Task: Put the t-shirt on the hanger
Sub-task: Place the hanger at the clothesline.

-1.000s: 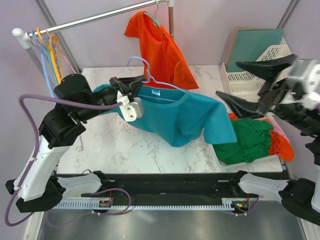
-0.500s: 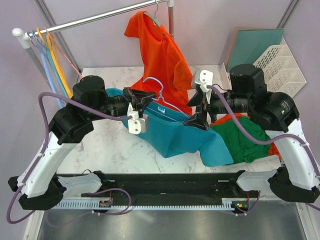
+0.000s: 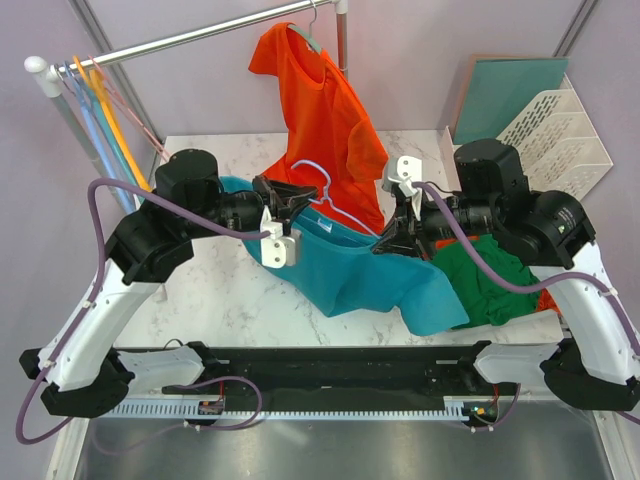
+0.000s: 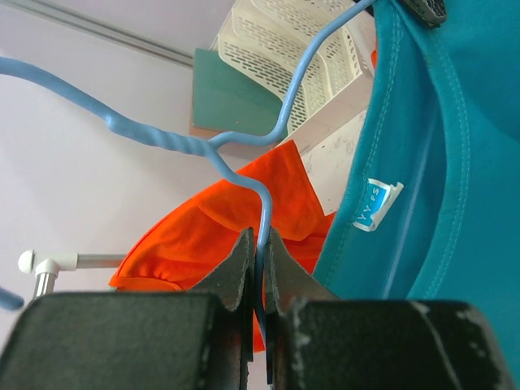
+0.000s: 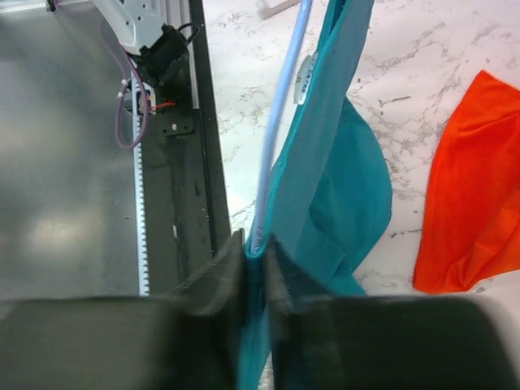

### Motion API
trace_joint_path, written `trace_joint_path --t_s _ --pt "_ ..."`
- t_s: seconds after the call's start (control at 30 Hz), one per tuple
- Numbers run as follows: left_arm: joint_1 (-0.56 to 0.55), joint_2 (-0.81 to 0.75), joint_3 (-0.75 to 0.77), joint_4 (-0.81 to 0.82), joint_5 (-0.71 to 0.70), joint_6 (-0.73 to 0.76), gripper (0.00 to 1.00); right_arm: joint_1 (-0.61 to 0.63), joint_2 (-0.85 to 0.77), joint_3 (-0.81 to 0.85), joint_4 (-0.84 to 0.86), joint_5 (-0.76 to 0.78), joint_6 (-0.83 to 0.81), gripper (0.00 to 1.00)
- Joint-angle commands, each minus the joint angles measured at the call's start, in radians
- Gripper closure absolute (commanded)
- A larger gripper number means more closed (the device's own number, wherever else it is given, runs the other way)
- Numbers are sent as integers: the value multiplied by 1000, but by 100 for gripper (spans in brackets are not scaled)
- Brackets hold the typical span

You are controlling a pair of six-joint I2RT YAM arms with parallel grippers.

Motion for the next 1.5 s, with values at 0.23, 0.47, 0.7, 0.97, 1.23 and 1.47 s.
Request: trace_joint_path --t_s 0.23,0.47,0.7,0.97,1.23,1.47 --pt "-12 -53 -71 61 123 -157 58 0 -74 -96 -12 -18 51 100" --pt "-12 -162 -134 67 76 -347 1 0 -158 -231 5 19 111 100" --pt "79 -297 -212 177 14 -538 1 -8 -218 -222 -15 -1 122 100" --pt "160 -362 -312 421 -191 -708 1 -29 -133 69 51 -7 142 100" --pt "209 -386 -305 536 -331 -757 1 -29 -102 210 28 47 149 100" --pt "245 -382 -333 576 -360 -765 1 -121 -224 183 22 45 175 100"
